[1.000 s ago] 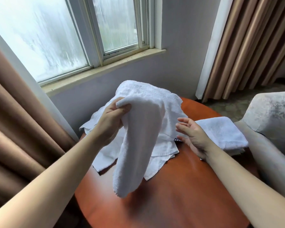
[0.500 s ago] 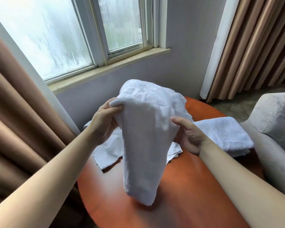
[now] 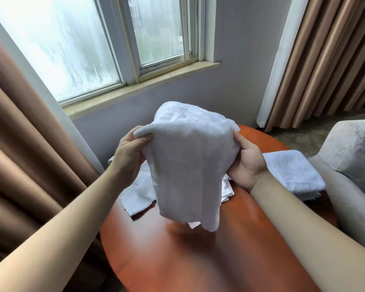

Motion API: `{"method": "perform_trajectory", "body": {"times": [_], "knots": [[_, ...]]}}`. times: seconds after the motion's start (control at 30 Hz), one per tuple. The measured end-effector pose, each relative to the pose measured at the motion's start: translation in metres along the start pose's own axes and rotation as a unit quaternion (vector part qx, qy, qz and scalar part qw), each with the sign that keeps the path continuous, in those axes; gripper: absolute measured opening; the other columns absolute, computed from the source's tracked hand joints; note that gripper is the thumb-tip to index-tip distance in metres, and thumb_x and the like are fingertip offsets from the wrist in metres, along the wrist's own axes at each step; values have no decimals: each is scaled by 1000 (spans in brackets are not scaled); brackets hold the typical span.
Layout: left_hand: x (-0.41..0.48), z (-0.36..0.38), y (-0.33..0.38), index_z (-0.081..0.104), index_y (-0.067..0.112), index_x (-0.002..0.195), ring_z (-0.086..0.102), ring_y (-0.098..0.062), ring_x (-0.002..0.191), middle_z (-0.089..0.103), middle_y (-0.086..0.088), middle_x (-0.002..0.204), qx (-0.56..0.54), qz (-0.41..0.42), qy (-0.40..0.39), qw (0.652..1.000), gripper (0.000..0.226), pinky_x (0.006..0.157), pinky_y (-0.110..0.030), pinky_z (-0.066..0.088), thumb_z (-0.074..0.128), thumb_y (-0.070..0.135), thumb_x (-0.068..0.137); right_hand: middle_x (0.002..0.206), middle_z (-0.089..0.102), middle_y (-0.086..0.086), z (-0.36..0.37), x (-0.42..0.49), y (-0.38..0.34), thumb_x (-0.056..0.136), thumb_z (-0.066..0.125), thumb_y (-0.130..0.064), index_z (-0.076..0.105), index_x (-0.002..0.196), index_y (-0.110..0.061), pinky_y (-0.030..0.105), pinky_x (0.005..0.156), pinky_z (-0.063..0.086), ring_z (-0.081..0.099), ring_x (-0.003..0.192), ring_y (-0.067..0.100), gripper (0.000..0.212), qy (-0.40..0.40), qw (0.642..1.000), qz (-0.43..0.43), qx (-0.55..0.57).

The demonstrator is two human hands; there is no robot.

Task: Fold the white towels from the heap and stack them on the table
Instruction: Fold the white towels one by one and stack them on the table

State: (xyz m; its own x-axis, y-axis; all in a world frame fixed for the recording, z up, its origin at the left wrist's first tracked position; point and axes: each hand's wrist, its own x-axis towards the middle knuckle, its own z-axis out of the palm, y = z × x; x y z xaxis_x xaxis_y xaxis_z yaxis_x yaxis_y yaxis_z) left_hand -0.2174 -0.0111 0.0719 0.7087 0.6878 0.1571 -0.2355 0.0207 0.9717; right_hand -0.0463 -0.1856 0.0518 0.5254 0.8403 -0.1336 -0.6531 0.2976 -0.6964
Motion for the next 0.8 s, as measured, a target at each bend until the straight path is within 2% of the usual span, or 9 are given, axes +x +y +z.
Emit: {"method": "perform_trajectory", "body": {"times": [0.1,0.17,0.23,0.33,0.4,0.47,0.6,0.7,0.8], "knots": [[1,0,0,67,24,72,53,-12,74,59,2,75,3,-4,-8,1000,14,68,-28,38,56,17,78,126,64,13,-2,-5,-2,99,34,-42,70,114,-10,38,100,48,62,116,24,51,1,1000,21,-19],[2,2,1,62,19,76,51,-12,72,56,1,74,16,1,-24,1000,6,66,-28,37,56,18,78,125,64,14,-1,-9,-4,91,42,-53,68,119,-10,38,99,48,62,115,25,57,-16,998,26,-46],[3,3,1,56,15,80,50,-11,69,54,2,73,27,10,-35,999,3,62,-25,38,56,18,79,120,66,13,3,-11,-5,84,53,-51,65,120,-9,36,93,51,64,109,25,57,-18,994,27,-102],[3,2,1,58,18,76,49,-7,65,53,5,68,32,26,-24,999,5,57,-20,38,55,18,80,83,68,9,5,-6,-9,90,64,-30,62,92,-9,26,59,53,63,72,22,21,60,973,-29,-223],[2,1,-1,61,23,70,48,-4,63,54,9,66,44,43,-17,998,13,57,-17,38,55,17,80,66,60,3,5,-3,-13,92,63,-26,55,73,-15,22,49,46,54,56,15,24,119,949,-74,-283],[2,3,-4,62,25,67,48,-1,61,53,14,63,54,58,-10,997,17,56,-13,38,54,16,80,67,62,2,4,0,-13,94,61,-27,62,73,-16,22,51,45,56,56,13,23,140,933,-99,-315],[3,3,-6,58,20,73,48,0,61,54,15,63,55,70,15,996,9,55,-13,38,53,17,80,68,66,-5,2,2,-14,99,51,-22,68,86,-17,20,51,47,58,55,9,22,155,944,-93,-277],[5,1,-7,57,17,75,47,-2,61,53,14,63,62,69,17,996,5,55,-15,37,54,18,79,80,61,4,0,5,-14,101,45,-22,62,87,-16,30,62,47,56,68,19,23,166,951,-66,-254],[5,3,-10,55,17,75,46,0,59,52,15,62,72,70,24,995,6,53,-14,36,54,20,80,93,57,12,-1,10,-10,100,44,-20,58,101,-12,32,66,46,54,83,25,16,186,952,-46,-240]]}}
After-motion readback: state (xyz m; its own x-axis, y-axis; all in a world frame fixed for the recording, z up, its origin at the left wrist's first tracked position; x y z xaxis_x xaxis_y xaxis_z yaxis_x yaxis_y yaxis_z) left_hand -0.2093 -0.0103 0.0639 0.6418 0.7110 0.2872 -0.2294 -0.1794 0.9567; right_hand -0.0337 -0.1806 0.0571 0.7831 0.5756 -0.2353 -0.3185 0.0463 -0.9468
